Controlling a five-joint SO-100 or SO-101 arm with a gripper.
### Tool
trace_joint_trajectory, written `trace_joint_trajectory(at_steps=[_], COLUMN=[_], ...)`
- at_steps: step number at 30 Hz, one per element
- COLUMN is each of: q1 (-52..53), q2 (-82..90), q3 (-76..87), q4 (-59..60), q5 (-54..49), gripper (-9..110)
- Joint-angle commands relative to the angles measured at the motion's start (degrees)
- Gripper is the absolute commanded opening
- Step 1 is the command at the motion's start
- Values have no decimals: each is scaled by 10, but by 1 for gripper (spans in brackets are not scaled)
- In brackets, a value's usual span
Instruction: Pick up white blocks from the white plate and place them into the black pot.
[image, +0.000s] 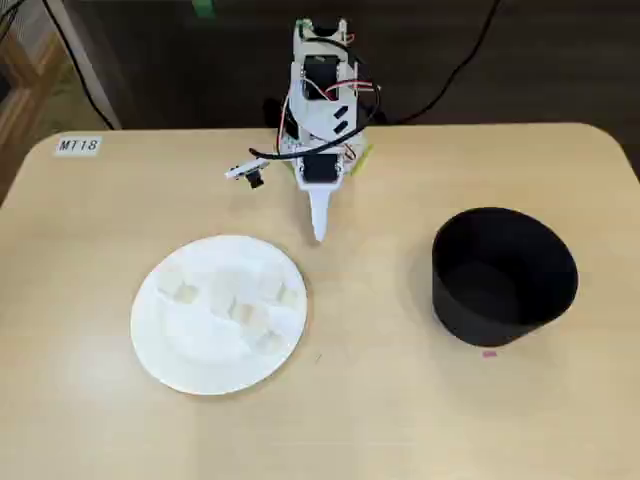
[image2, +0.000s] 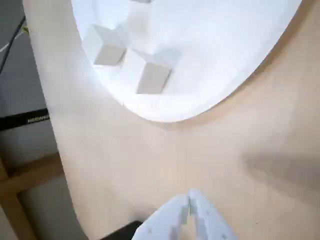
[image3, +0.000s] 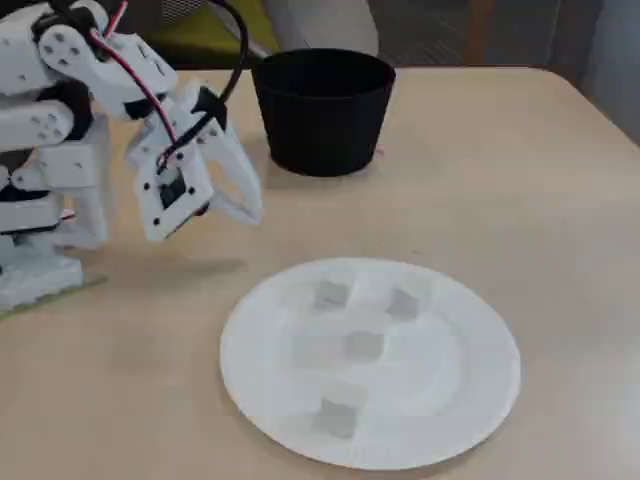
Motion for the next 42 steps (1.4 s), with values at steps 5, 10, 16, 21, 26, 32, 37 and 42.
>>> trace_joint_trajectory(at_steps=[5,10,16,21,26,32,37,42], q1=[39,34,33,118,210,320,364,352], q2=[-345,-348,-350,-415,-576,-766,-869,-961], q3=[-356,-356,-360,-461,-632,-763,-805,-870], q4=[10,10,11,50,147,220,201,199], q5=[-53,-53,-57,-74,-100,-144,-160,-163], gripper=[-2,-2,-2,-2,-2,-2,0,7])
